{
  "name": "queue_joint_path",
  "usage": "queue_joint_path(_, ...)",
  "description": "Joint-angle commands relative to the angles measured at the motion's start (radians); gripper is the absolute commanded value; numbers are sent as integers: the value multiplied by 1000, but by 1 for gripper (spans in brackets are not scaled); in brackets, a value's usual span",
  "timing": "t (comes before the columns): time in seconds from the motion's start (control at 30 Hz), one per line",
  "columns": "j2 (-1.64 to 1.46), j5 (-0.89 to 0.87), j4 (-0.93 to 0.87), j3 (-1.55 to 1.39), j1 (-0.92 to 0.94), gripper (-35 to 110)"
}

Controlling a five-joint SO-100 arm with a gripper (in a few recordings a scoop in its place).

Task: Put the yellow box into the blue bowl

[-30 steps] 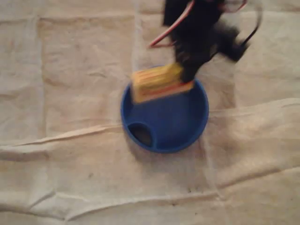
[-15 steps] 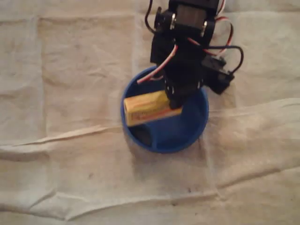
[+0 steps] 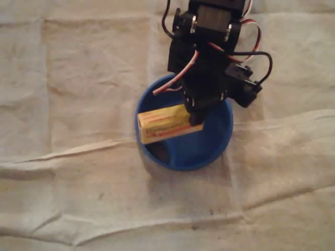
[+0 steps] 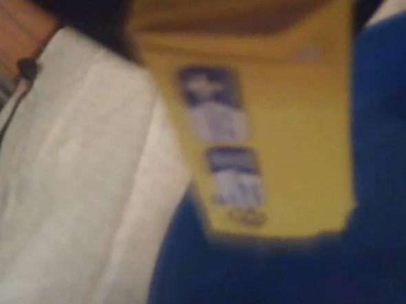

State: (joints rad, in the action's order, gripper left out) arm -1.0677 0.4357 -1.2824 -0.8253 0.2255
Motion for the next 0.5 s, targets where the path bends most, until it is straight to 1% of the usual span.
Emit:
queue_joint_path(0.0, -37, 0, 6, 72, 2, 22)
queue_joint_path(0.1, -38, 5, 3, 72, 3, 22)
queue_joint_path(0.47, -52, 8, -103, 87, 3, 22)
